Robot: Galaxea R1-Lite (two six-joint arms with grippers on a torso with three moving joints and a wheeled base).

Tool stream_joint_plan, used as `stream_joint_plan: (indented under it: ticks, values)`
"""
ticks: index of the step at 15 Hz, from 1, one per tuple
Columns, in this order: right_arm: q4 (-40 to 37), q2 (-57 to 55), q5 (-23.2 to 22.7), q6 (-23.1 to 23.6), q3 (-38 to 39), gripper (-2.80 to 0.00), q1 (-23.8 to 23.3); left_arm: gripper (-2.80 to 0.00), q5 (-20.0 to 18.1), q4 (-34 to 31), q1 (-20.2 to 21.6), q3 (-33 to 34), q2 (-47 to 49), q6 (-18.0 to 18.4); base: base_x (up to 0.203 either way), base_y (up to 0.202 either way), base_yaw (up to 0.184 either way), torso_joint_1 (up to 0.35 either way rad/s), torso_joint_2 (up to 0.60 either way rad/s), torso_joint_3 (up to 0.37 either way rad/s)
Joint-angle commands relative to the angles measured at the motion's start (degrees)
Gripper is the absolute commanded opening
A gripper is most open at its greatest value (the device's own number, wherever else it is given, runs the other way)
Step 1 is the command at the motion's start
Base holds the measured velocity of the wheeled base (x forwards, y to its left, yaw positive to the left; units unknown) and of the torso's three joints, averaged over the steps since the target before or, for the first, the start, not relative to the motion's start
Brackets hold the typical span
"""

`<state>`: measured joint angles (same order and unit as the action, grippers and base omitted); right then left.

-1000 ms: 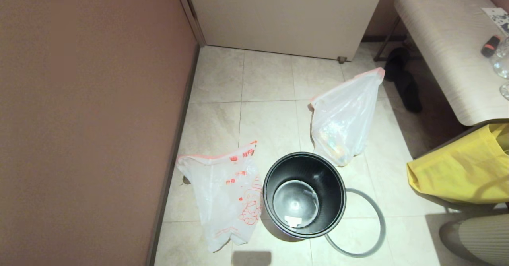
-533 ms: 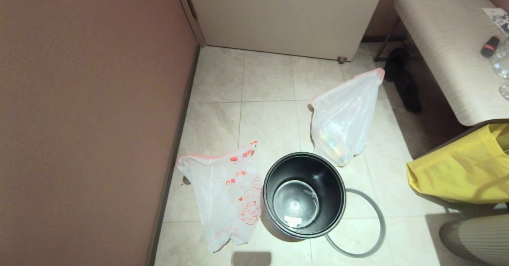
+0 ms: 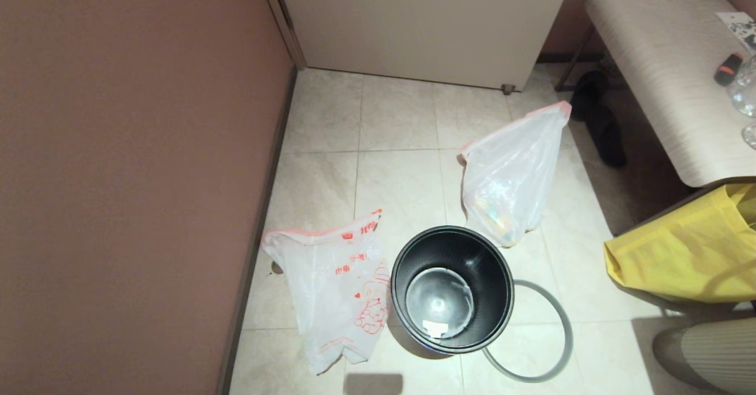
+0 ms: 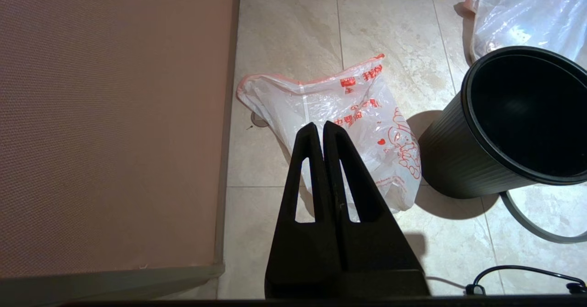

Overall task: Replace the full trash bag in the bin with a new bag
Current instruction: Pick up a new trash bag

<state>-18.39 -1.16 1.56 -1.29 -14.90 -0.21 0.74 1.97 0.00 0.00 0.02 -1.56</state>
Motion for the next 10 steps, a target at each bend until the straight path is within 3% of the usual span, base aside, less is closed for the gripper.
stream_joint_plan:
  ticks: [1, 7, 10]
  values:
    - [5.01, 1.09, 0.34, -0.07, 4.64, -2.80, 0.03, -2.80, 0.05, 0.05, 0.00, 0.00, -0.02, -0.02, 0.000, 0.000, 0.000, 0.000, 0.00, 0.000]
    - [16.29, 1.16, 0.42, -2.16, 13.96, -2.80, 0.03, -2.80, 0.05, 0.05, 0.00, 0.00, -0.02, -0.02, 0.000, 0.000, 0.000, 0.000, 0.00, 0.000]
    - [16.79, 1.16, 0.38, -2.40, 14.08, -2.80, 0.03, -2.80, 0.05, 0.05, 0.00, 0.00, -0.02, -0.02, 0.000, 0.000, 0.000, 0.000, 0.00, 0.000]
